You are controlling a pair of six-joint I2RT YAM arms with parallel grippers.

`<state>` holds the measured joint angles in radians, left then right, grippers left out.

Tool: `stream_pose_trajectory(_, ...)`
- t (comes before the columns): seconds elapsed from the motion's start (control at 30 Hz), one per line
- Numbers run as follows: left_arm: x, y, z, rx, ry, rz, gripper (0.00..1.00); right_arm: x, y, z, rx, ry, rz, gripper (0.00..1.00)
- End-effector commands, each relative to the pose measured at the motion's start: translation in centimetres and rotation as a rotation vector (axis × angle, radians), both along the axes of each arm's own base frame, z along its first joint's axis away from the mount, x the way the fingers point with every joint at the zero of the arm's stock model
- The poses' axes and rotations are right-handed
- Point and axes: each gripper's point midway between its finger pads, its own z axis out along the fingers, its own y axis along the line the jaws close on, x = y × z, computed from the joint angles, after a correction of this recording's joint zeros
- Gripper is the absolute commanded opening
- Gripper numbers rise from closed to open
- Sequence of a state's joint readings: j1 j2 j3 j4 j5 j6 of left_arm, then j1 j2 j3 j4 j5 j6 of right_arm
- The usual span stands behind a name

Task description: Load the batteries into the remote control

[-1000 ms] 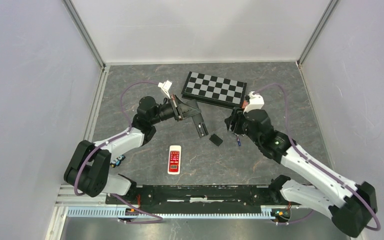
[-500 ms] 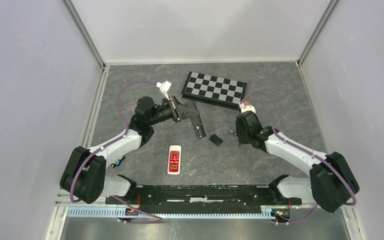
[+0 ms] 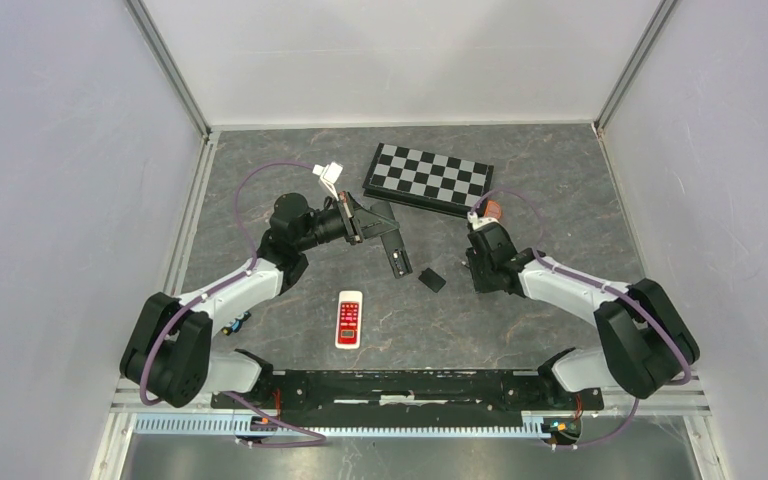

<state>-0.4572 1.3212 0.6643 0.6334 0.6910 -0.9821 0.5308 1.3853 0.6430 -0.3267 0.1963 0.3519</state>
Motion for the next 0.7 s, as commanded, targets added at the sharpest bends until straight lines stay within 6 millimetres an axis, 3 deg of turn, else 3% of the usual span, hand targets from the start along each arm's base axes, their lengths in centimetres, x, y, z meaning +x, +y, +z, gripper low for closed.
stream_pose_trajectory(0.0, -0.1, 0.1, 1.1, -0.008, -0.077, -0.011, 0.02, 0.4, 0.3, 0.1, -0.009, 0.011, 0.031, 0.30)
stream_pose_trajectory(0.17, 0.2, 0.2, 0.7, 0.007, -0.061, 0.005, 0.02, -0.2, 0.6, -0.6, 0.003, 0.049, 0.054, 0.04)
stream_pose_trajectory(0.3, 0.9, 0.4, -0.4, 0.045, -0.013, 0.048, 0.02, -0.1, 1.5, -0.3, 0.047, 0.041, 0.070, 0.00)
stream_pose_trajectory(0.4, 1.7, 0.7, -1.9, 0.078, 0.056, 0.096, 0.02, 0.3, 2.9, 1.0, 0.125, 0.000, 0.113, 0.00)
stream_pose_trajectory(0.6, 2.7, 0.1, -5.4, 0.107, 0.200, 0.120, 0.02, 0.0, 7.9, 6.8, 0.405, -0.122, 0.290, 0.01)
stream_pose_trajectory(0.63, 2.9, 0.0, -6.6, 0.121, 0.244, 0.124, 0.02, -0.4, 9.6, 9.5, 0.503, -0.183, 0.360, 0.01)
stream_pose_trajectory(0.67, 3.0, -0.1, -7.0, 0.127, 0.255, 0.125, 0.02, -0.6, 10.4, 10.8, 0.545, -0.210, 0.394, 0.01)
